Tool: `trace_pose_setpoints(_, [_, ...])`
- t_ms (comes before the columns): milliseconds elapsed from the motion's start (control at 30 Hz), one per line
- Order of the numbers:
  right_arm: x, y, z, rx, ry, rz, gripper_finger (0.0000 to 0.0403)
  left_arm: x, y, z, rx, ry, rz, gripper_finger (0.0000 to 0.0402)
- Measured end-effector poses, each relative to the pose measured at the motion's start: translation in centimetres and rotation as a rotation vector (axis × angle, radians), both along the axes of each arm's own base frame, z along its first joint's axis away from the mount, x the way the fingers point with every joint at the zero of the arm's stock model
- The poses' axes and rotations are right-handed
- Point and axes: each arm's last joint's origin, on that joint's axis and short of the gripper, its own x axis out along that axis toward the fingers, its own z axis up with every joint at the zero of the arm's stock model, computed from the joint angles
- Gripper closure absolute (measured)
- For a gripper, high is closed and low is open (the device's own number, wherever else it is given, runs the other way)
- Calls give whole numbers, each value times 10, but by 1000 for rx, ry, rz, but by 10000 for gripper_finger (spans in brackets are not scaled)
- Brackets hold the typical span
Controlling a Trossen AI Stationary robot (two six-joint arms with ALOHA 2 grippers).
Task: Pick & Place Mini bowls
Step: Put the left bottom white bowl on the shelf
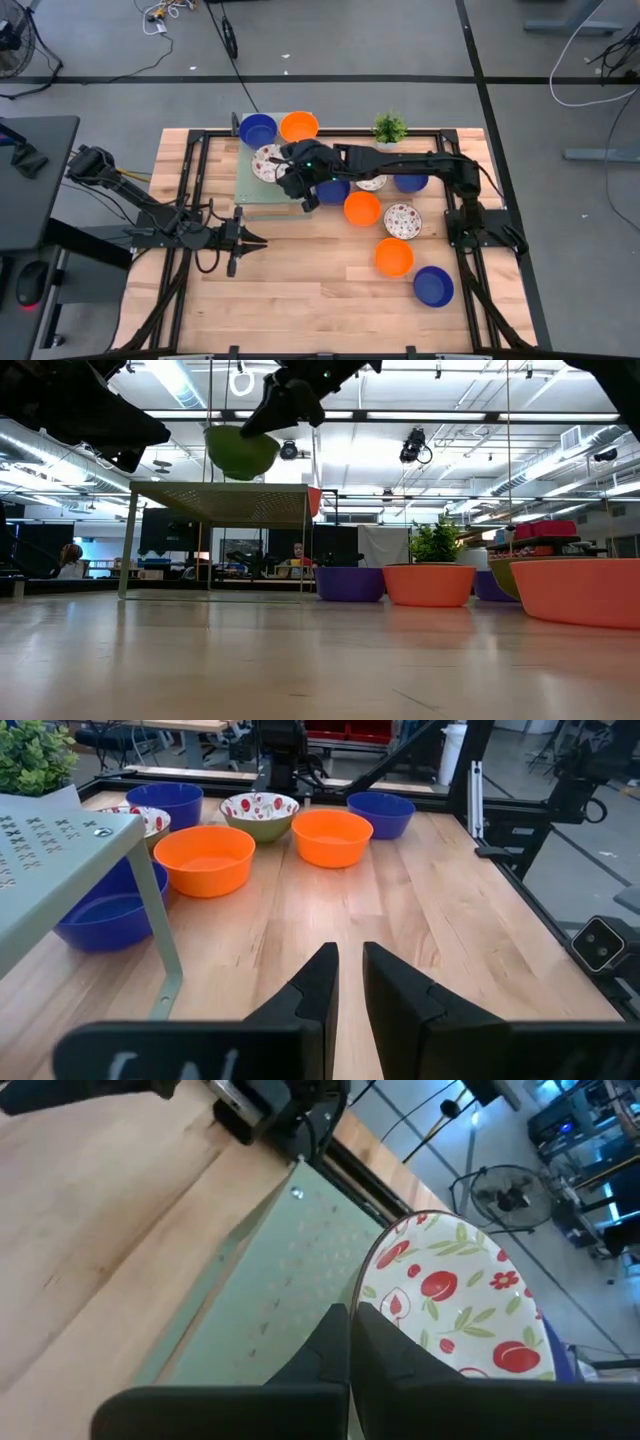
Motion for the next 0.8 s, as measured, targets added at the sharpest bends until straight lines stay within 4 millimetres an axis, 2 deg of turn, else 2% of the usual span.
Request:
trace_pose_setpoints(333, [5,-2,-16,8,49,7,401,0,0,0,0,0,0,349])
trace_pose_setpoints(800, [5,-1,-16,20,49,11,401,0,0,0,0,-1,-1,349])
